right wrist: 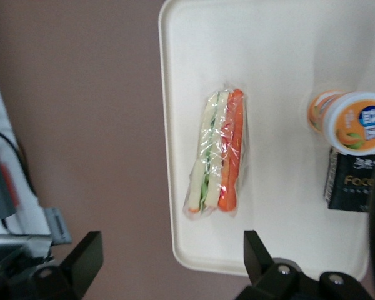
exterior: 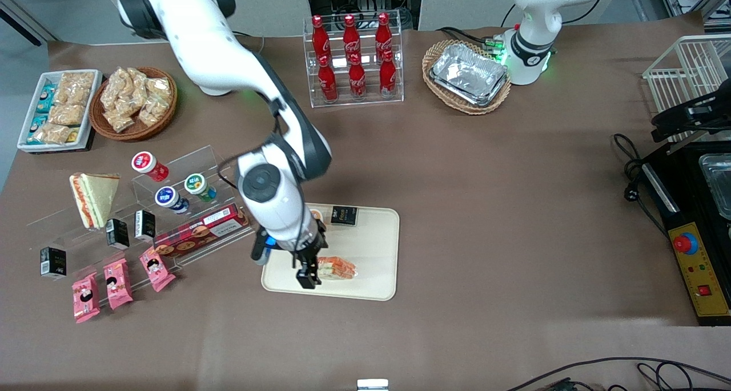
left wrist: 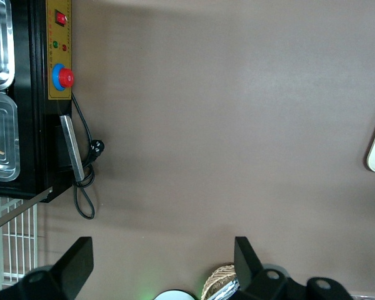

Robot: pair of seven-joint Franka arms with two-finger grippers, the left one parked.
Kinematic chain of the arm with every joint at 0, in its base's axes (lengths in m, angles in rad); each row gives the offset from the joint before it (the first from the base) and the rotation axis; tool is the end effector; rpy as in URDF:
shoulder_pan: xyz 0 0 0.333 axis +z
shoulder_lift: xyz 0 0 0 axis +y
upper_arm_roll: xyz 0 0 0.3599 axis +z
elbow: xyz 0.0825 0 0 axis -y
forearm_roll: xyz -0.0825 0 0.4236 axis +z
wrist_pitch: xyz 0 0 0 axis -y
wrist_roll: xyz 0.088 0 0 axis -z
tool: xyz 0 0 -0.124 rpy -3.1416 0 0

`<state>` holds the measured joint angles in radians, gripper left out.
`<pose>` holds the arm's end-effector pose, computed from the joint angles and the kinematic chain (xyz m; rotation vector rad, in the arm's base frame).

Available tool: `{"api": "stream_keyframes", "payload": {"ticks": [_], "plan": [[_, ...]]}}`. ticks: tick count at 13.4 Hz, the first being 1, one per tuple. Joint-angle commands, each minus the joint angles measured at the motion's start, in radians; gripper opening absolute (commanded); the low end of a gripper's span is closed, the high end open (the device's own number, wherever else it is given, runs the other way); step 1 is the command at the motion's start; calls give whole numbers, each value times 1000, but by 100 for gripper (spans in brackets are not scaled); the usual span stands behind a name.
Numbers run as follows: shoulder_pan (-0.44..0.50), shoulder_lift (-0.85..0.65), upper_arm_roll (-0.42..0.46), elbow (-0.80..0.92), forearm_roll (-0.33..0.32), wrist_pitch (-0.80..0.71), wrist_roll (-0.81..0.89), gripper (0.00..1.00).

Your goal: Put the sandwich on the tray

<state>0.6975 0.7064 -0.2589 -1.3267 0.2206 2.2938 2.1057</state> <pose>0.7230 0.4066 0.3540 -1.8814 2.1550 -0.0827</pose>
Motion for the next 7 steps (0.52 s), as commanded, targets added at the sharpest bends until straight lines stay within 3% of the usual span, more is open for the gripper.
{"api": "stream_keyframes", "payload": {"ticks": [1, 4, 6, 7], "plan": [[-26, -131, 3, -26, -10, -143, -166, 100], [-61, -188, 0, -25, -32, -269, -407, 100], [-72, -235, 1, -43, -137, -351, -517, 100], [-75, -260, 0, -54, -150, -405, -611, 100]]}}
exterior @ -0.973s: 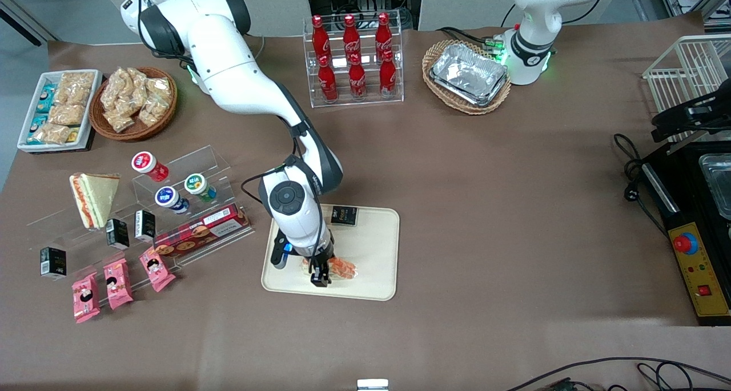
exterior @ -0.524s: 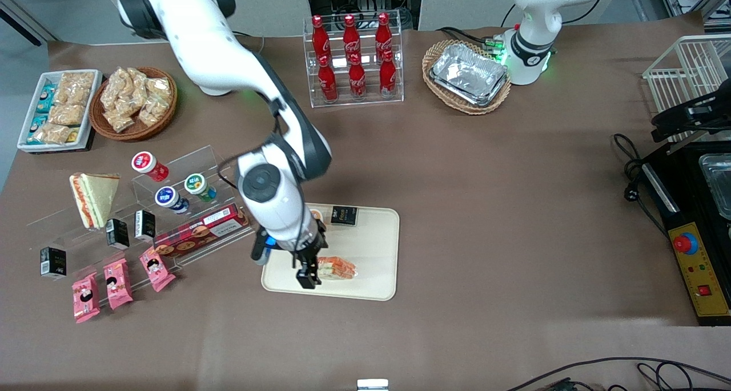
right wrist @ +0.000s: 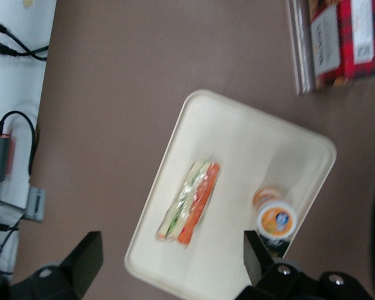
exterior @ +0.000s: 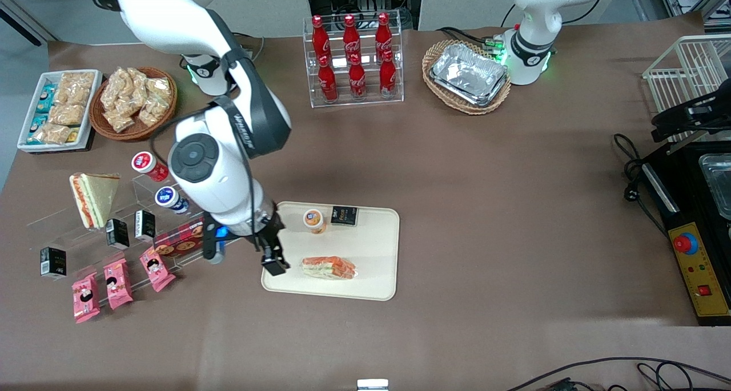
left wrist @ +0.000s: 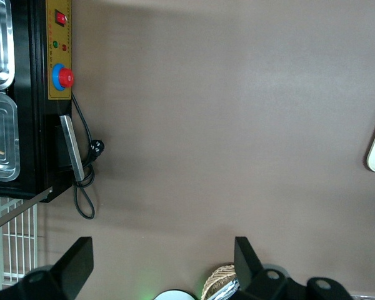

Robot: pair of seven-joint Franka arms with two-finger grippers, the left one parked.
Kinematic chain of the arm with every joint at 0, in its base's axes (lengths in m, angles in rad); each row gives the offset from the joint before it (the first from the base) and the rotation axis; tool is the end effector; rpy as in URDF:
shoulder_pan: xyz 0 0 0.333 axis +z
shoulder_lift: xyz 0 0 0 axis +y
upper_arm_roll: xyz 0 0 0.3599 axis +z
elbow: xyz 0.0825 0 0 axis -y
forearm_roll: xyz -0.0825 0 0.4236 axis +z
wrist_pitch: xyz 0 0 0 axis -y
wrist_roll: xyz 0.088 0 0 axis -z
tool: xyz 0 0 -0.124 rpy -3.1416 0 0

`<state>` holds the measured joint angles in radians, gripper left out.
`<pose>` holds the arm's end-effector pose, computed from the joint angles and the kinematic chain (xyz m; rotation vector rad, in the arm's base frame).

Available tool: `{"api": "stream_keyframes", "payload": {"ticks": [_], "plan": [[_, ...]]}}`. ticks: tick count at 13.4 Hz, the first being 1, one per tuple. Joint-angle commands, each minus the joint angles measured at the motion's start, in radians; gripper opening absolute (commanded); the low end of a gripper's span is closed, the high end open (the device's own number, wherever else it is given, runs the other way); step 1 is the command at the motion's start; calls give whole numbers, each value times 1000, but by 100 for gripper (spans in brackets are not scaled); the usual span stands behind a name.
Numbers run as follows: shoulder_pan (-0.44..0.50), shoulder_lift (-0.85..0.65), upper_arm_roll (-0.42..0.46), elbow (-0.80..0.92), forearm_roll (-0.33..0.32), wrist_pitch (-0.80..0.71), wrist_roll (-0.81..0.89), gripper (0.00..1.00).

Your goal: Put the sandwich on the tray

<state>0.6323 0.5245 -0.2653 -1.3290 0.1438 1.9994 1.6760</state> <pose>0.7113 0.3327 0.4646 -2.3733 1.8289 -0.1196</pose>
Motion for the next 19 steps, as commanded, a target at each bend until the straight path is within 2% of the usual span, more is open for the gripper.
{"api": "stream_keyframes", "payload": {"ticks": [1, 2, 3, 6, 9, 12, 16, 19], "plan": [[-10, -90, 2, -53, -91, -140, -265, 100], [-8, -110, -15, -58, -158, -184, -373, 100], [-11, -127, -18, -58, -196, -238, -475, 100], [-45, -214, -18, -134, -196, -251, -738, 100], [-124, -287, -18, -200, -193, -235, -930, 100], [-177, -377, -23, -306, -191, -214, -1194, 100], [-281, -504, -23, -447, -190, -174, -1425, 100], [-339, -569, -25, -502, -188, -177, -1518, 100]]}}
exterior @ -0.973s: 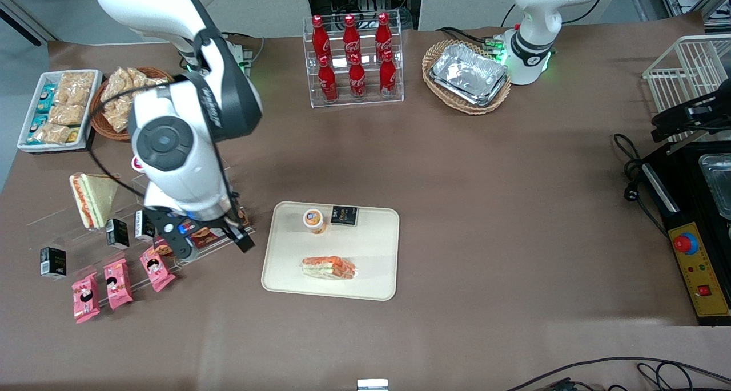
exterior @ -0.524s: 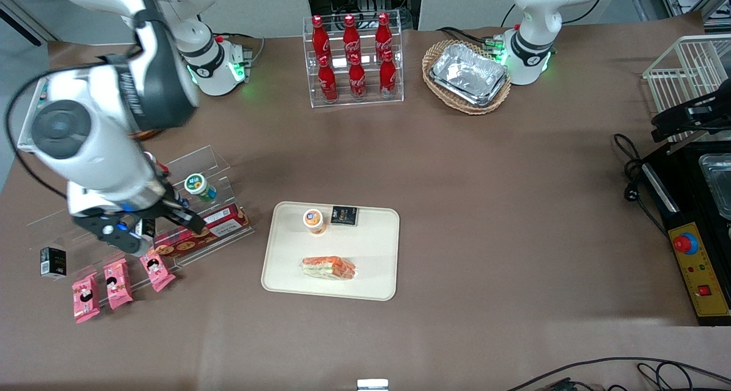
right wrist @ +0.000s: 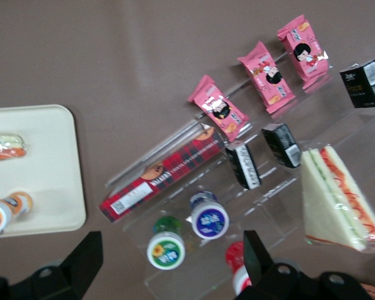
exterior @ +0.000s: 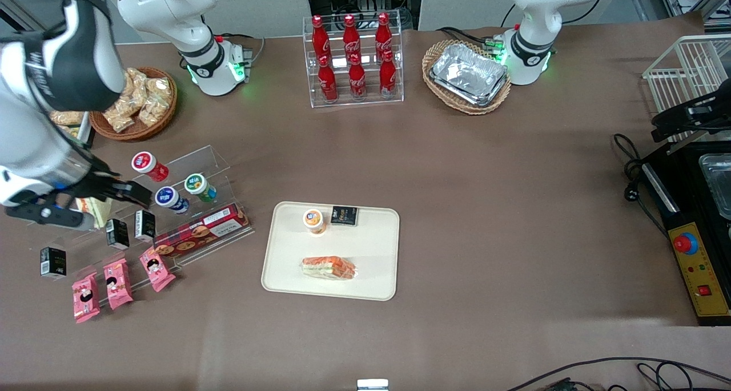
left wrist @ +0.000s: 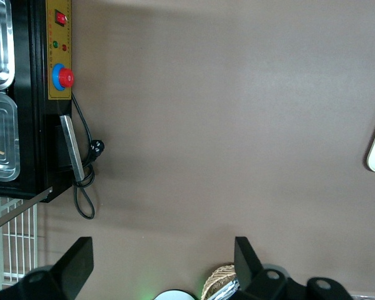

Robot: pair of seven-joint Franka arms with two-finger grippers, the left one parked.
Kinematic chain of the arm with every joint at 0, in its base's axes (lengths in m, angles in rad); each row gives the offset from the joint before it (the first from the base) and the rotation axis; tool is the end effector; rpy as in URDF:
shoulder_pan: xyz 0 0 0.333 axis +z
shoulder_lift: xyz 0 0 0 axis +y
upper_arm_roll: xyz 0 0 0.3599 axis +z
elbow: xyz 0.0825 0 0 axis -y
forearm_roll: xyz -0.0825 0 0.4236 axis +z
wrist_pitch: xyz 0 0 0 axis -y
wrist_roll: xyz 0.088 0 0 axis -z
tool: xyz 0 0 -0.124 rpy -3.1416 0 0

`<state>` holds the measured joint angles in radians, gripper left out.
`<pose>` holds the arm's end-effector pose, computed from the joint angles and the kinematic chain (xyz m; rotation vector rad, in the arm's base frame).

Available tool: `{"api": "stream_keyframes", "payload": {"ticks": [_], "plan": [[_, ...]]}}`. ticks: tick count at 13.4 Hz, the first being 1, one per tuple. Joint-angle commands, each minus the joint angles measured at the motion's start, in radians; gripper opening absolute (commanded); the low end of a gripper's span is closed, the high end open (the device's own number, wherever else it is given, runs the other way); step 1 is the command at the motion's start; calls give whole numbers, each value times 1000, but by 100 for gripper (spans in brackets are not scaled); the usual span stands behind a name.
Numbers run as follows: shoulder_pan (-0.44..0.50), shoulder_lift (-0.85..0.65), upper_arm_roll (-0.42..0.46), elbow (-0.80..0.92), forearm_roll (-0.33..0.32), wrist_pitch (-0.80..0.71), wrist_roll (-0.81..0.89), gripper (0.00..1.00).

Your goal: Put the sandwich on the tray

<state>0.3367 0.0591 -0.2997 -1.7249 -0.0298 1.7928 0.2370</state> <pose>0.6231 0.0243 0.5569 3.0825 -0.2984 0.0273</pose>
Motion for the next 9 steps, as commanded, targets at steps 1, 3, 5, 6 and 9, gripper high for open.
{"api": "stream_keyframes", "payload": {"ticks": [1, 3, 5, 6, 9], "plan": [[-68, -123, 11, -122, -15, 30, -123, 100], [-99, -139, 11, -133, -13, 23, -160, 100], [-99, -130, 11, -122, -12, 10, -162, 100], [-102, -133, 8, -122, -2, 7, -163, 100], [-111, -139, -9, -113, 33, -18, -224, 100]]}}
